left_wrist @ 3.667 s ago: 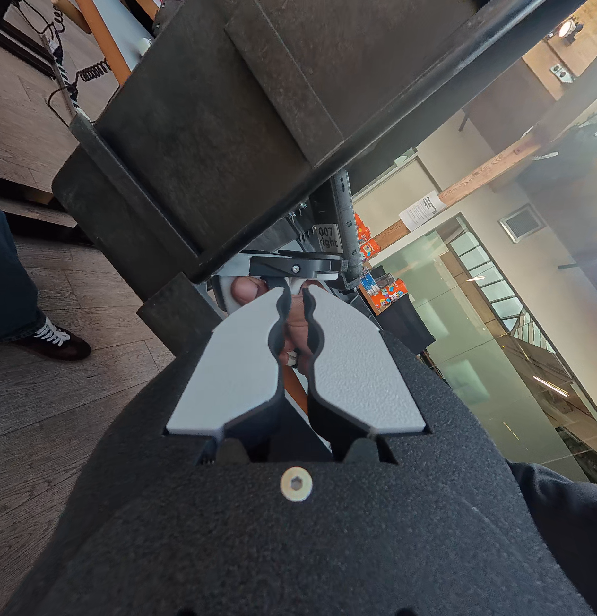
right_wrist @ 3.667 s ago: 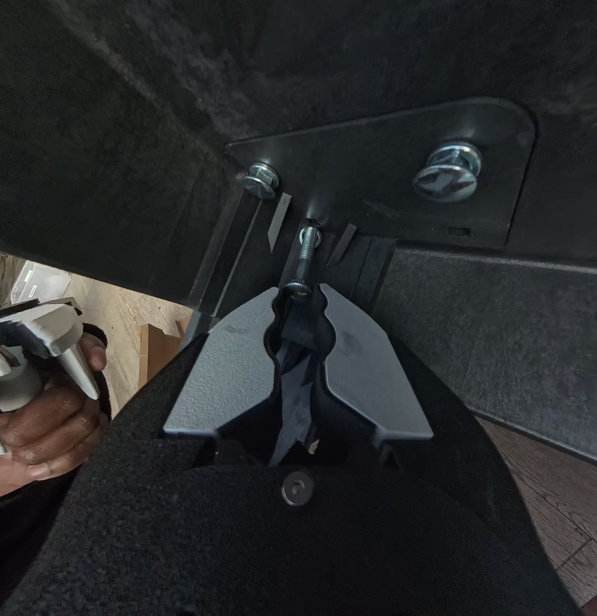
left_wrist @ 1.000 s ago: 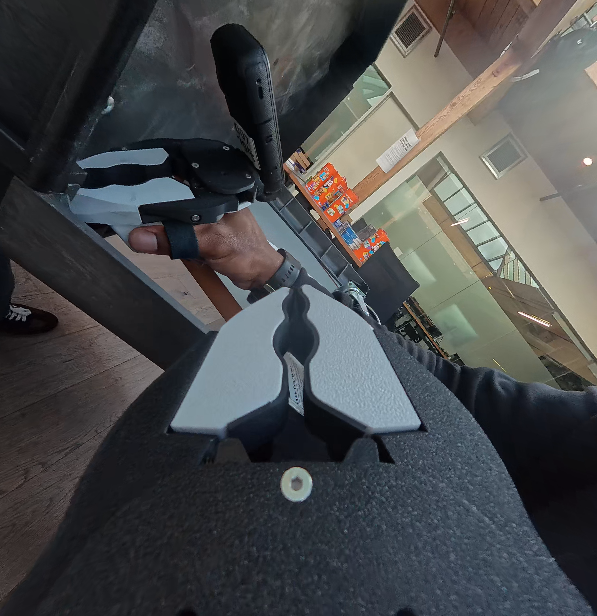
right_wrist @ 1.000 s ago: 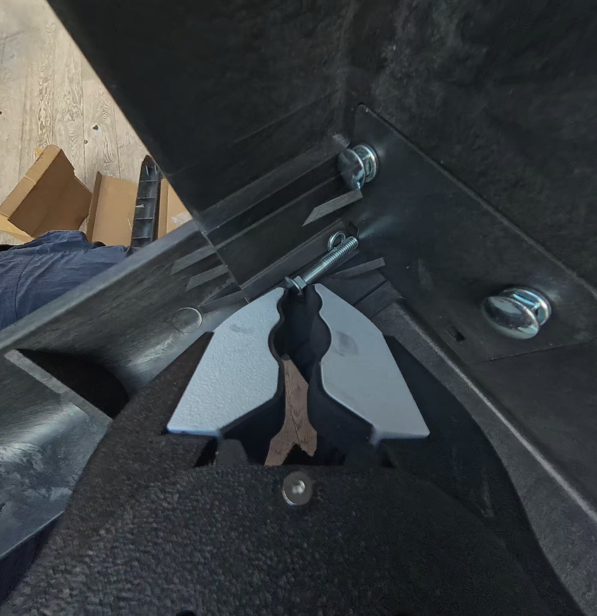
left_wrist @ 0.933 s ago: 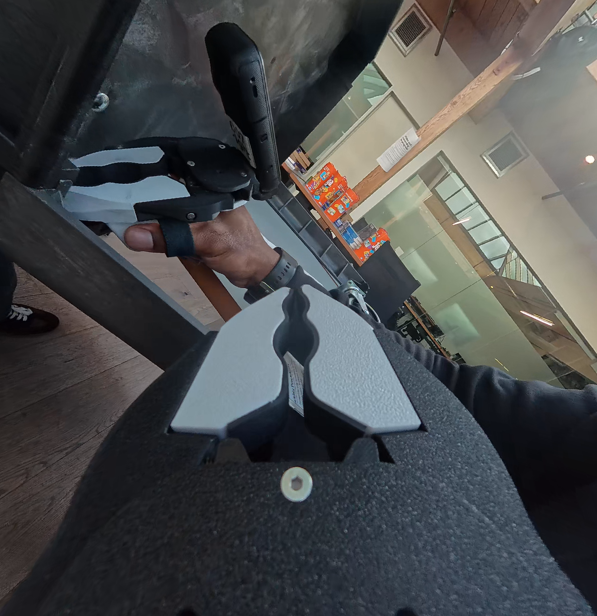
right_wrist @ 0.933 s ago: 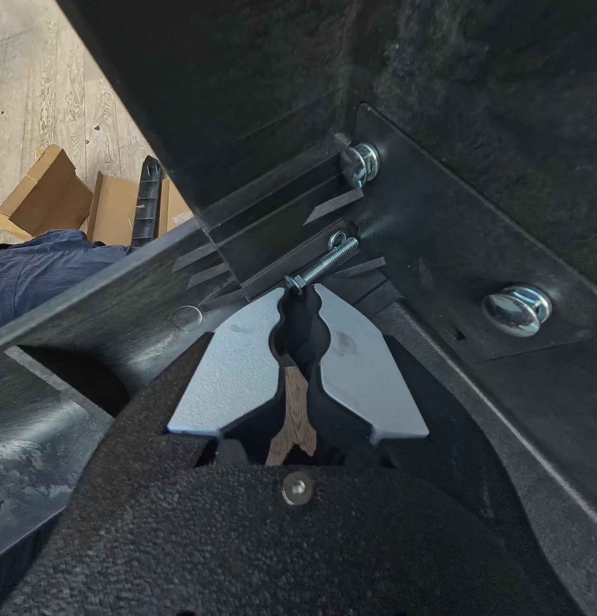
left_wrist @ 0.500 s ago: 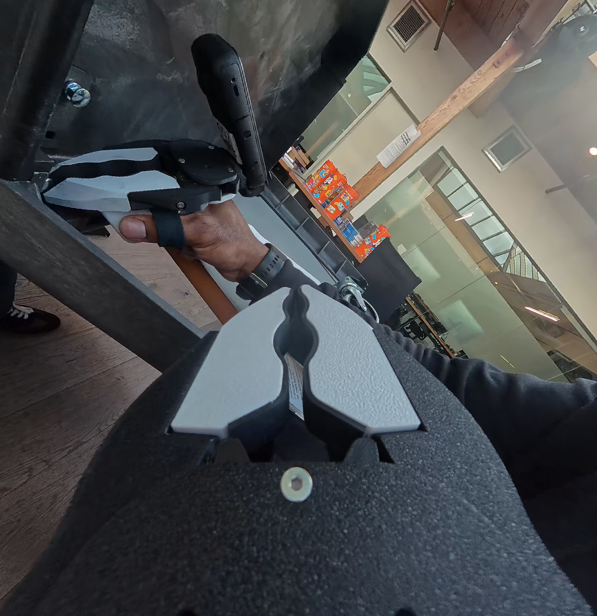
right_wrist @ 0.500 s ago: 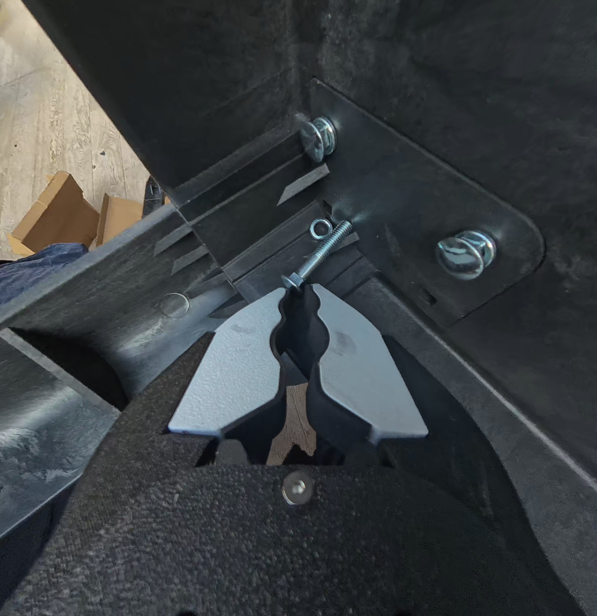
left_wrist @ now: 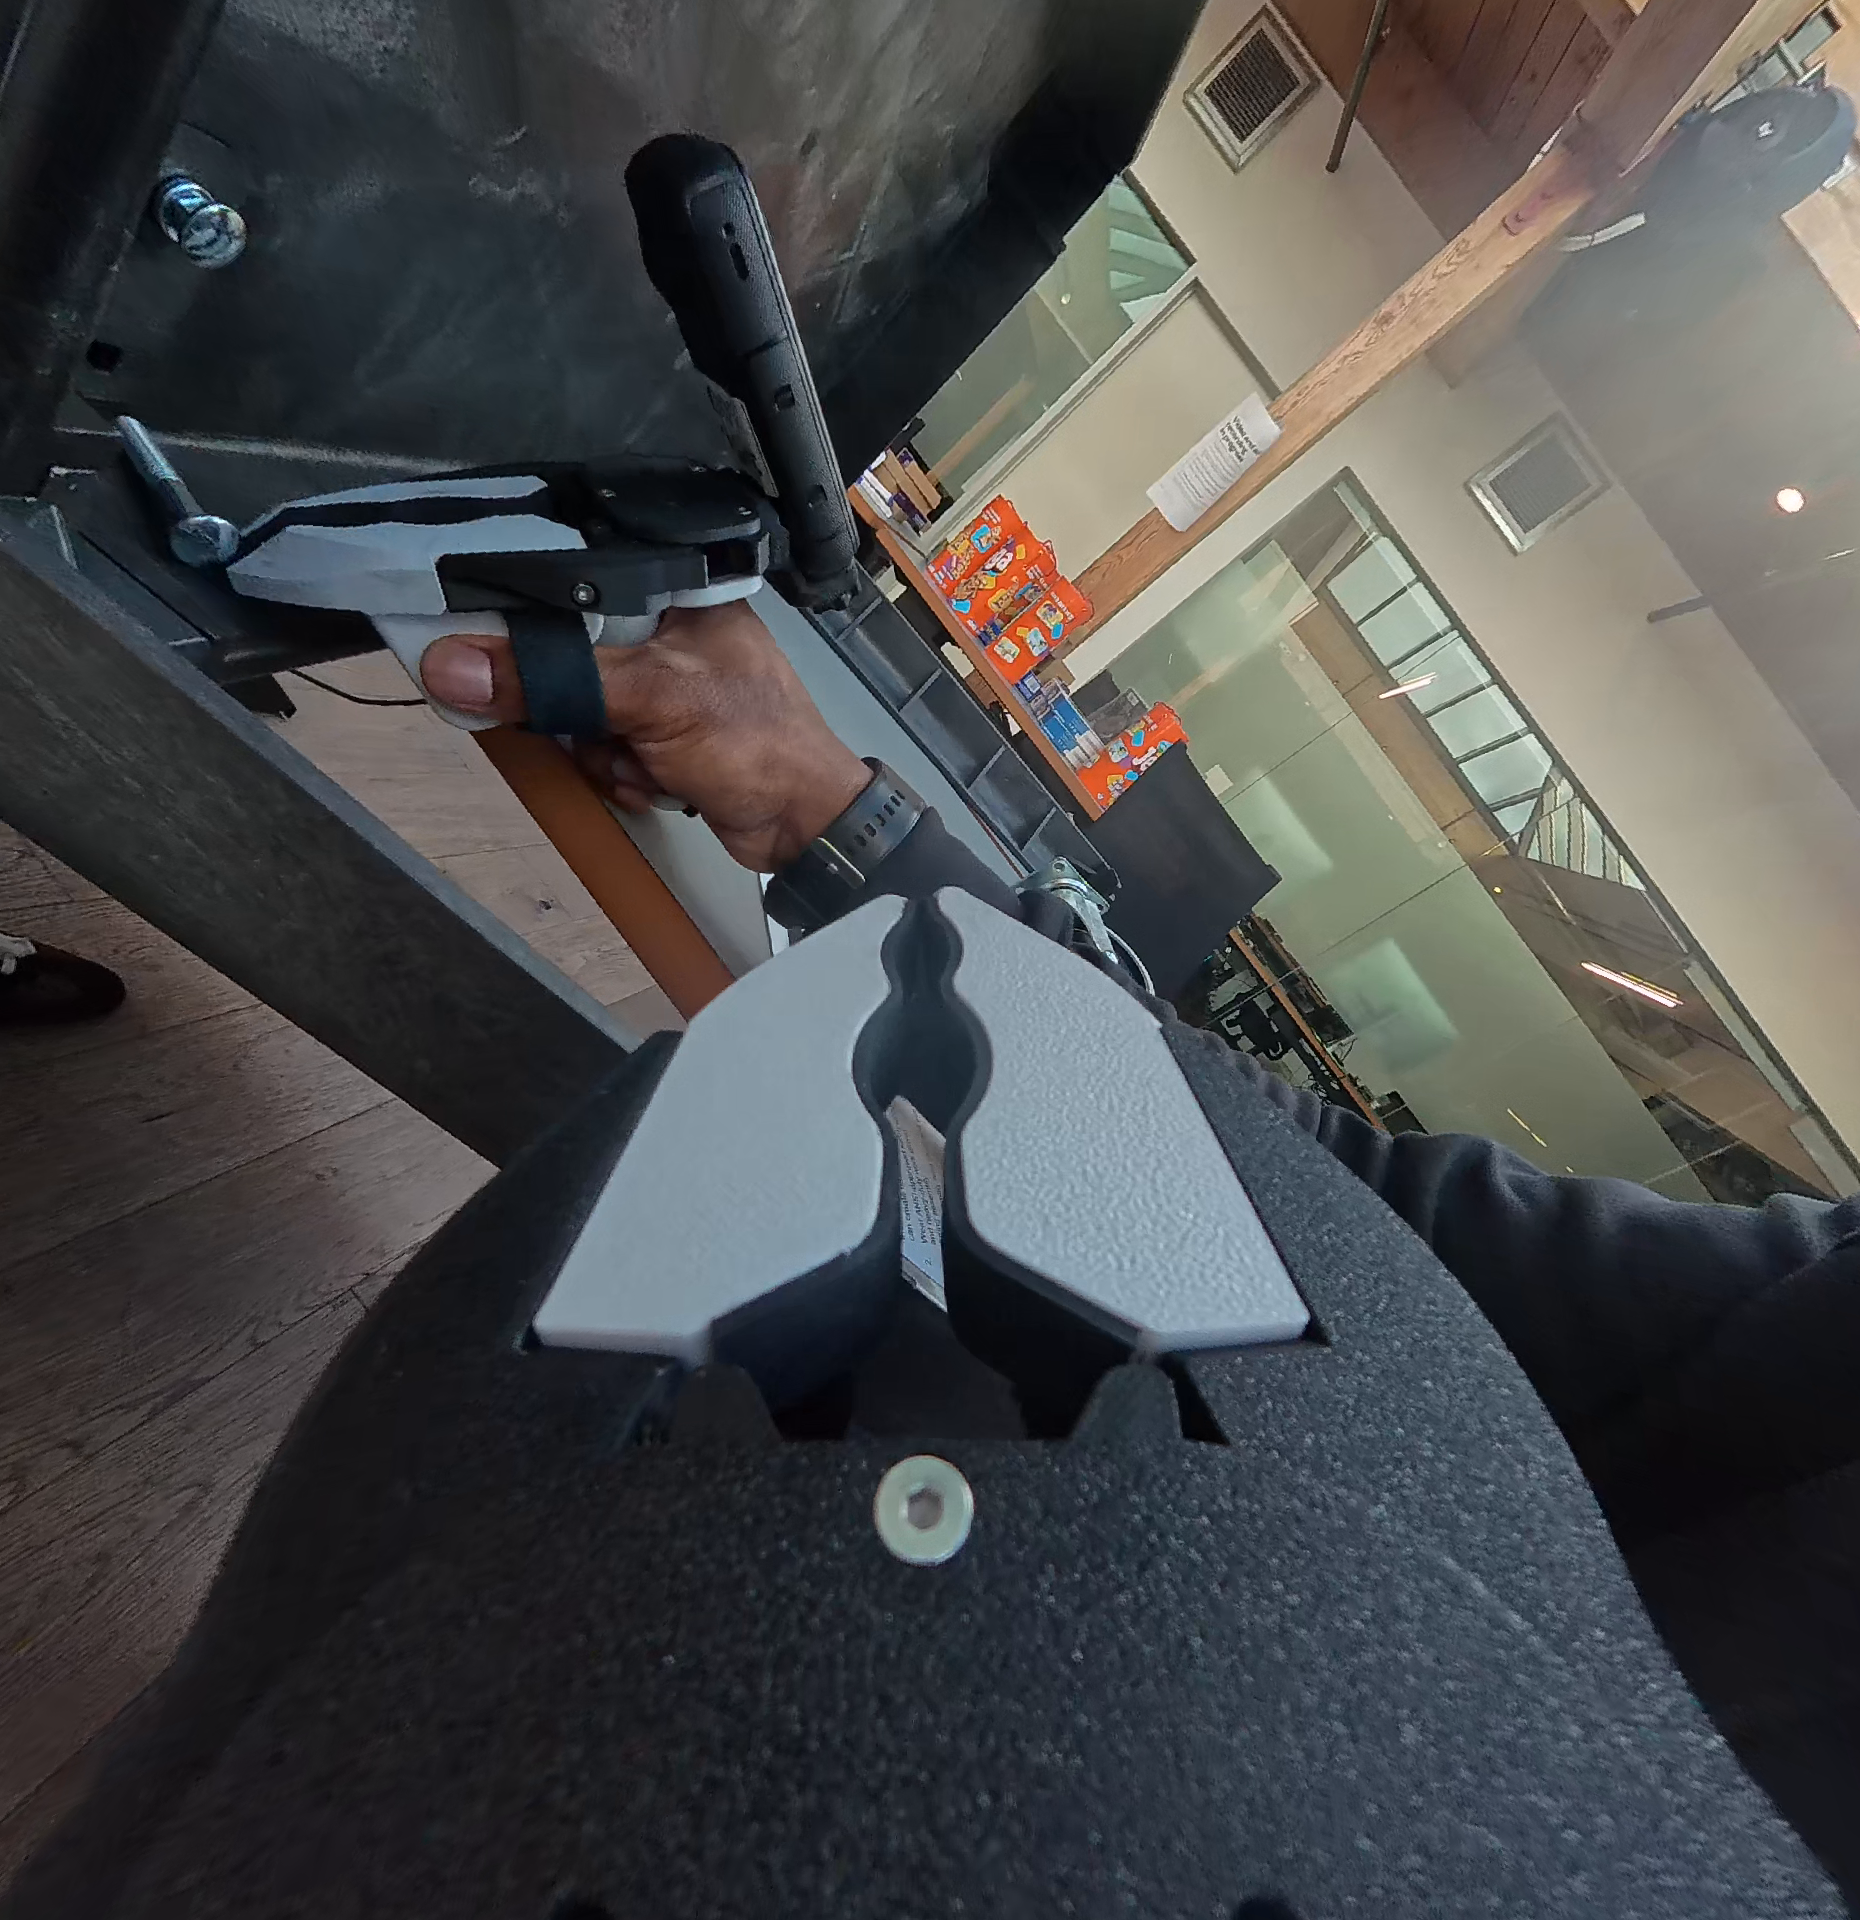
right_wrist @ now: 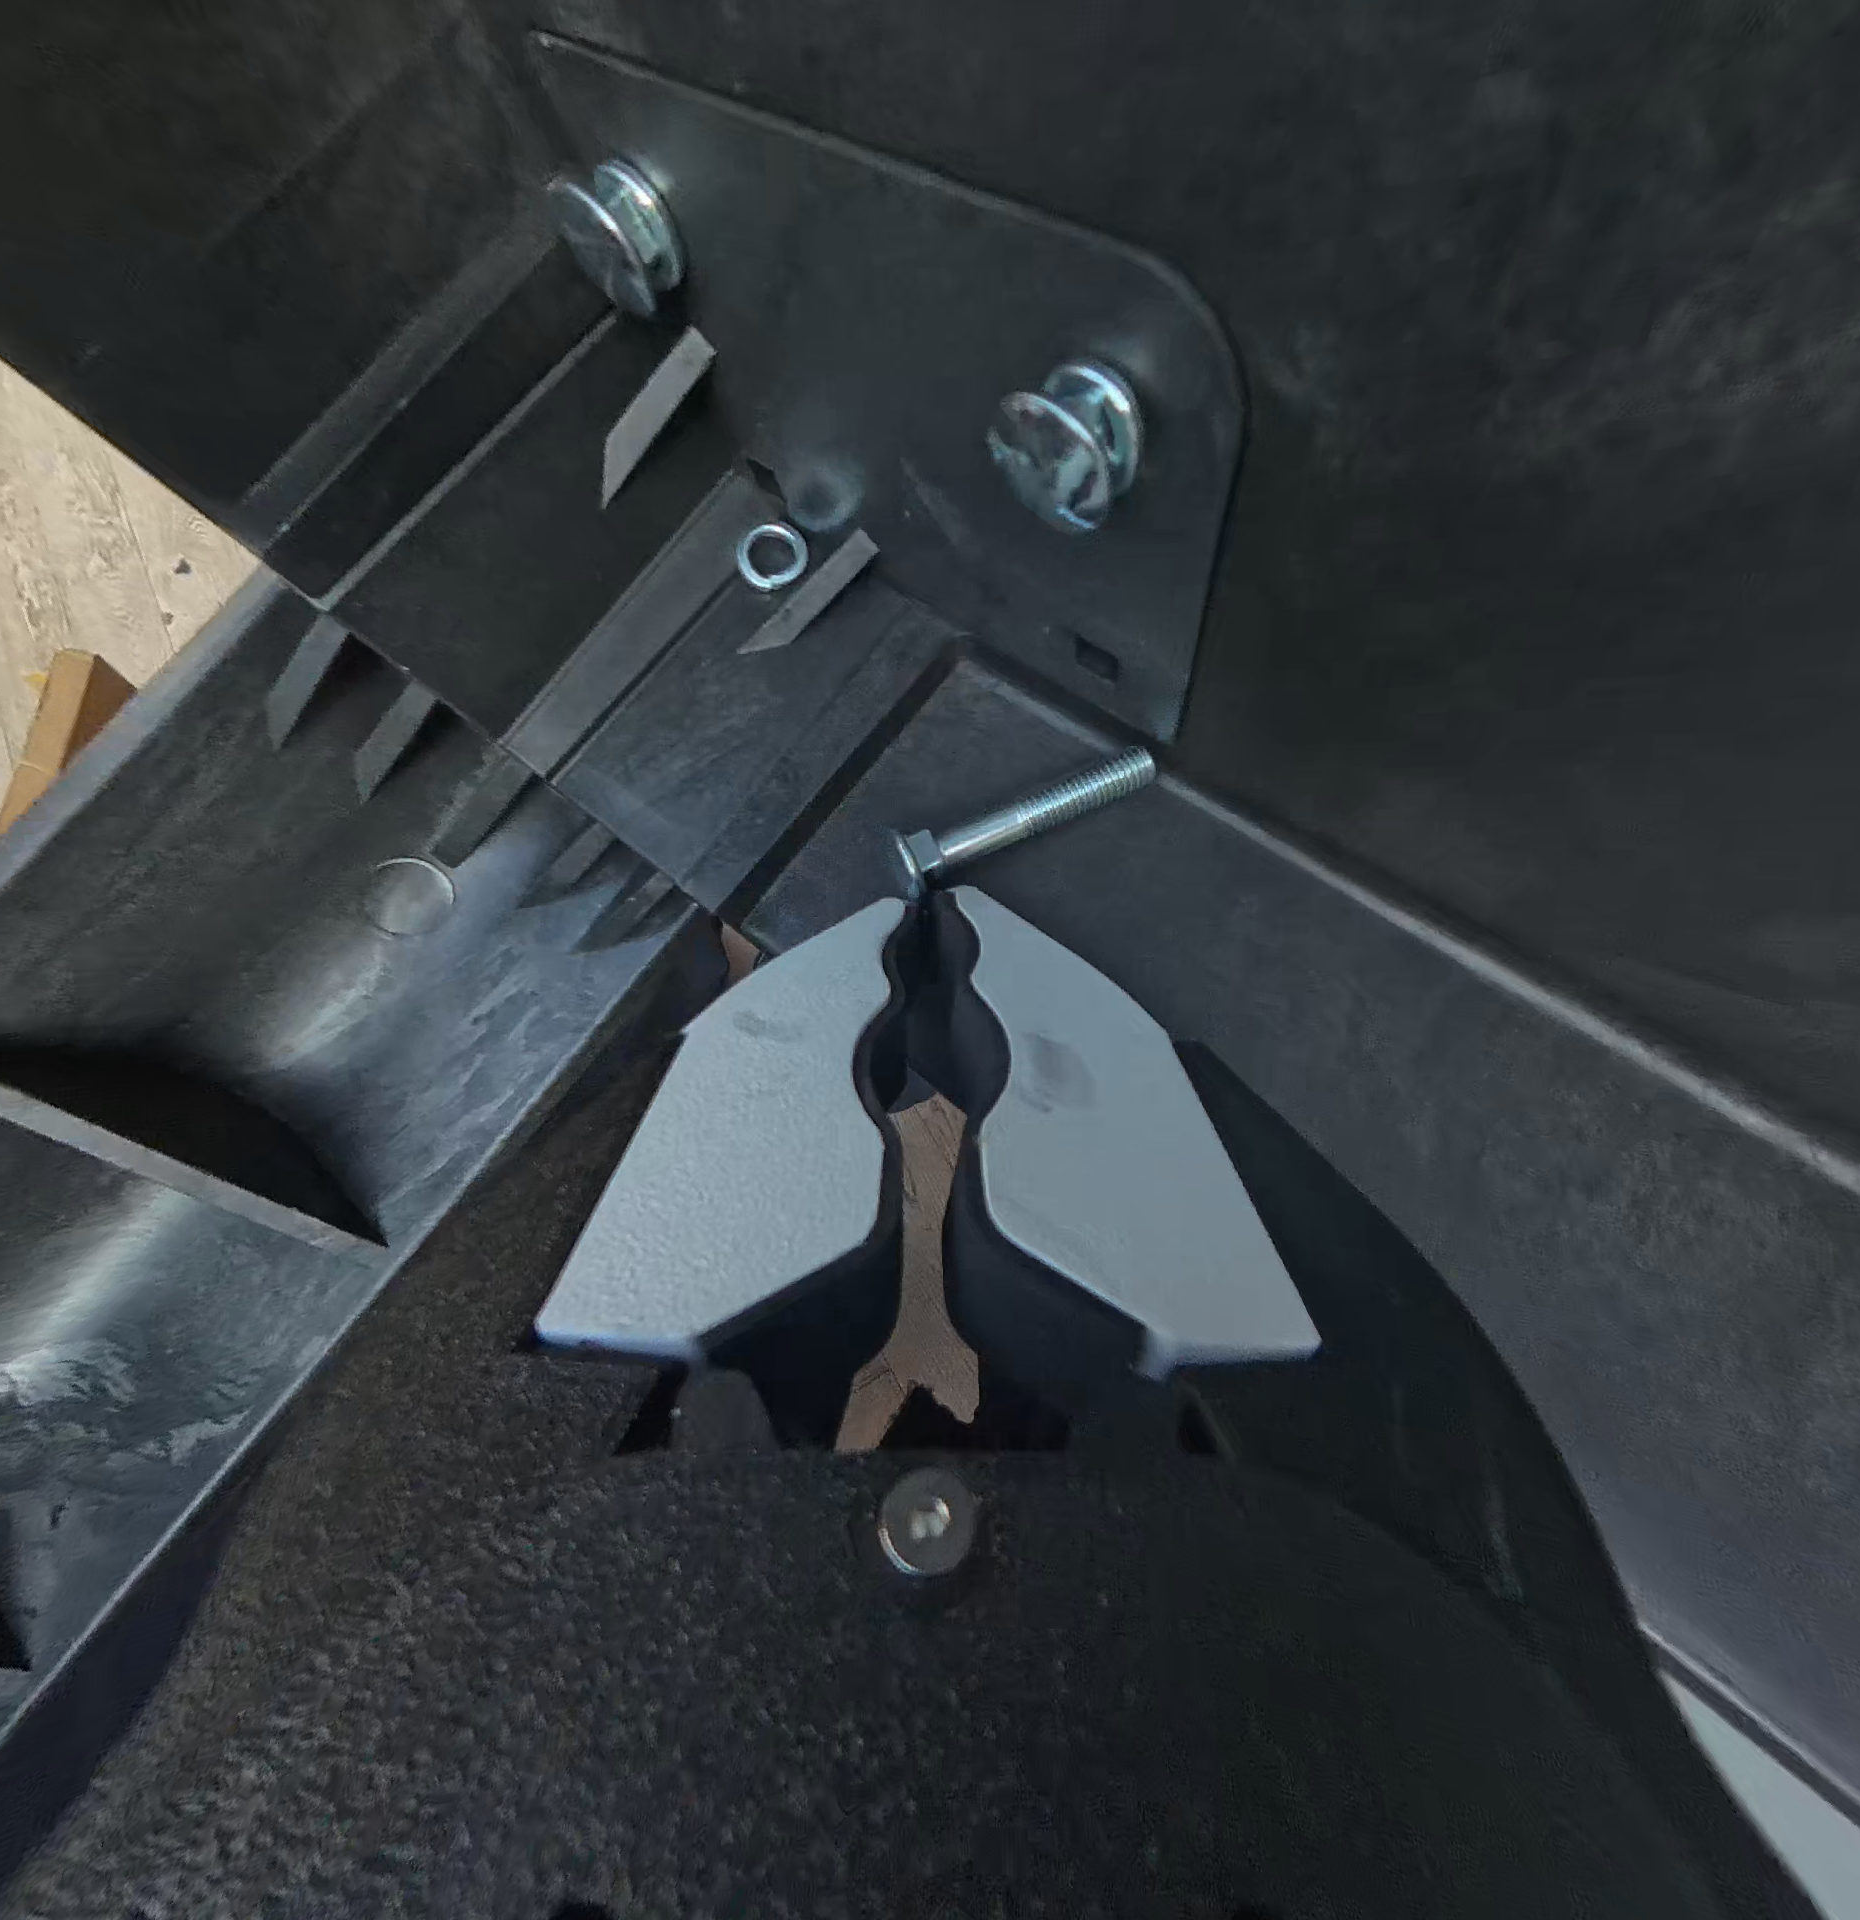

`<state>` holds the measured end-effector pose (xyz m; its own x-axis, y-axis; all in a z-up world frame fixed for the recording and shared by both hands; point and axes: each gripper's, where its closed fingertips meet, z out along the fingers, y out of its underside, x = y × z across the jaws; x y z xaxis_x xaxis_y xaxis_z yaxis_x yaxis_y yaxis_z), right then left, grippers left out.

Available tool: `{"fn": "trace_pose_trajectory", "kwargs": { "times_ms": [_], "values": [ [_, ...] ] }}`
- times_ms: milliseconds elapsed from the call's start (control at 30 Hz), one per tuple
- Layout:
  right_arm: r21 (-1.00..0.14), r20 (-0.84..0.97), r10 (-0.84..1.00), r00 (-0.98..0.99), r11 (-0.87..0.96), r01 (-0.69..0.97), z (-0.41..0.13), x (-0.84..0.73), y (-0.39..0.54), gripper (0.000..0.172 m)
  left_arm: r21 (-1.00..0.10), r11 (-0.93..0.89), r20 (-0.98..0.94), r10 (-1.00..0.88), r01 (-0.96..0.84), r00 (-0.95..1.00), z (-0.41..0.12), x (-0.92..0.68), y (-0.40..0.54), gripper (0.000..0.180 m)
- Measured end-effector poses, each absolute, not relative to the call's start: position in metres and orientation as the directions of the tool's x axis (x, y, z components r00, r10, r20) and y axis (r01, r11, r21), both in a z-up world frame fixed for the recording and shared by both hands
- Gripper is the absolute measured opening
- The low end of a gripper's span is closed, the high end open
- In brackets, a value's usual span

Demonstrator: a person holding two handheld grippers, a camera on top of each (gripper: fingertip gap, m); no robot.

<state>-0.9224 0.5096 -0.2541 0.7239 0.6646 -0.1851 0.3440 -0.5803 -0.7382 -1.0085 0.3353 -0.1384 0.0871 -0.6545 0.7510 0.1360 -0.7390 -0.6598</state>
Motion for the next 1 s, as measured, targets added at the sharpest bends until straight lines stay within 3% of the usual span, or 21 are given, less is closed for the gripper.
{"fn": "trace_pose_trajectory", "kwargs": {
  "times_ms": [267,533,667,833,1000],
  "values": [
    [-0.741,-0.197,0.634,0.748,-0.596,0.31,-0.244,-0.916,0.507,0.005,-0.661,-0.737,0.75,-0.657,0.138,0.081,-0.137,-1.01,0.334,0.0],
    [-0.83,-0.071,0.782,0.619,-0.39,0.398,-0.213,-0.971,0.507,0.015,-0.663,-0.736,0.748,-0.659,0.138,0.08,-0.137,-1.011,0.332,0.0],
    [-0.753,0.051,0.843,0.535,-0.319,0.575,-0.237,-0.989,0.518,0.018,-0.671,-0.73,0.741,-0.667,0.134,0.079,-0.134,-1.012,0.328,0.0],
    [-0.714,0.114,0.874,0.472,-0.259,0.651,-0.24,-0.994,0.528,0.016,-0.678,-0.721,0.734,-0.673,0.142,0.091,-0.135,-1.02,0.327,0.0],
    [-0.656,0.368,0.83,0.419,-0.088,0.749,-0.232,-0.99,0.541,0.01,-0.681,-0.72,0.732,-0.676,0.133,0.086,-0.137,-1.02,0.326,0.0]
  ]
}}
